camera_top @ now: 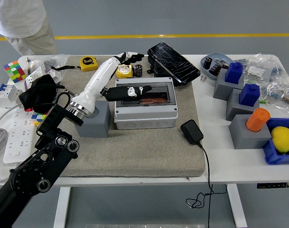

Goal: Fetch the battery,place it into the box,close the lid of the box

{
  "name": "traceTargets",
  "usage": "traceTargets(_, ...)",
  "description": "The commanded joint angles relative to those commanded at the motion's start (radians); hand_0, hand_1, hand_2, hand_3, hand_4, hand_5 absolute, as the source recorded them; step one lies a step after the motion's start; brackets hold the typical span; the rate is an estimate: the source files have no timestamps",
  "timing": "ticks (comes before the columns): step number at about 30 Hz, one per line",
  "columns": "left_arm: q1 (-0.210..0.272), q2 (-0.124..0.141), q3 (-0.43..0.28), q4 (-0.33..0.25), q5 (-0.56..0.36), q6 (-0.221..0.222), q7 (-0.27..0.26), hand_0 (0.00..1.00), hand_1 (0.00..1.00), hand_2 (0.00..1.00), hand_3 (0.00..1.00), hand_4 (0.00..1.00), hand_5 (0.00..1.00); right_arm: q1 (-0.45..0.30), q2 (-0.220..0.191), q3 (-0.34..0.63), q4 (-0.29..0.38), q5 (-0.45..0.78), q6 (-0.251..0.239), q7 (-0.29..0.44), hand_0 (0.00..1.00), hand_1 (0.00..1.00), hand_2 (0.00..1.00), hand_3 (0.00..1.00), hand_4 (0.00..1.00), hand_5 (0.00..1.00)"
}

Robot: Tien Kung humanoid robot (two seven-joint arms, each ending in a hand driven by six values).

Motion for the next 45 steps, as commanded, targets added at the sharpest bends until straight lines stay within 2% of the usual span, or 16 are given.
traceTargets(5,0.059,-0.014,-0.1,-0.021,-0.041,0.011,-0.036,0.682,0.741,0.721,0.752,0.998,0.474,0.005,0.0,0.014,0.0,-0.01,-0.001,-0.001,0.632,0.641,0.667,0.577,0.998,0.508)
traceTargets(11,0.103,-0.011,-0.168,-0.029,-0.085,0.014,-0.063,0.695,0.742,0.718,0.745,0.998,0.475,0.003,0.001,0.021,0.0,-0.011,-0.001,0.001,0.632,0.642,0.667,0.577,0.998,0.507)
traceTargets(20,0.157,0.02,-0.246,-0.04,-0.198,0.017,-0.128,0.693,0.737,0.708,0.739,0.998,0.466,0.008,0.001,0.021,0.0,-0.015,0.013,-0.011,0.632,0.641,0.667,0.576,0.998,0.508)
traceTargets(23,0.169,0.026,-0.262,-0.046,-0.221,0.019,-0.144,0.693,0.729,0.697,0.732,0.998,0.455,0.009,0.001,0.011,0.0,-0.008,0.014,-0.007,0.632,0.643,0.668,0.577,0.998,0.508)
traceTargets(31,0.191,0.039,-0.29,-0.061,-0.23,0.021,-0.145,0.694,0.727,0.696,0.732,0.998,0.457,0.009,0.007,0.012,0.0,-0.02,0.015,-0.021,0.634,0.643,0.669,0.577,0.998,0.509)
traceTargets(36,0.183,0.044,-0.305,-0.069,-0.231,0.019,-0.143,0.693,0.725,0.696,0.733,0.998,0.455,0.036,0.005,0.0,0.0,-0.01,0.015,-0.021,0.633,0.643,0.668,0.577,0.998,0.51)
traceTargets(40,0.175,0.062,-0.286,-0.066,-0.238,0.022,-0.163,0.691,0.713,0.683,0.73,0.998,0.445,0.052,-0.002,-0.027,0.0,0.005,0.018,-0.02,0.633,0.643,0.67,0.577,0.998,0.511)
traceTargets(45,0.208,0.059,-0.282,-0.079,-0.237,0.022,-0.159,0.693,0.711,0.683,0.728,0.998,0.44,0.031,-0.007,0.006,0.0,-0.023,0.015,-0.025,0.633,0.644,0.669,0.577,0.998,0.512)
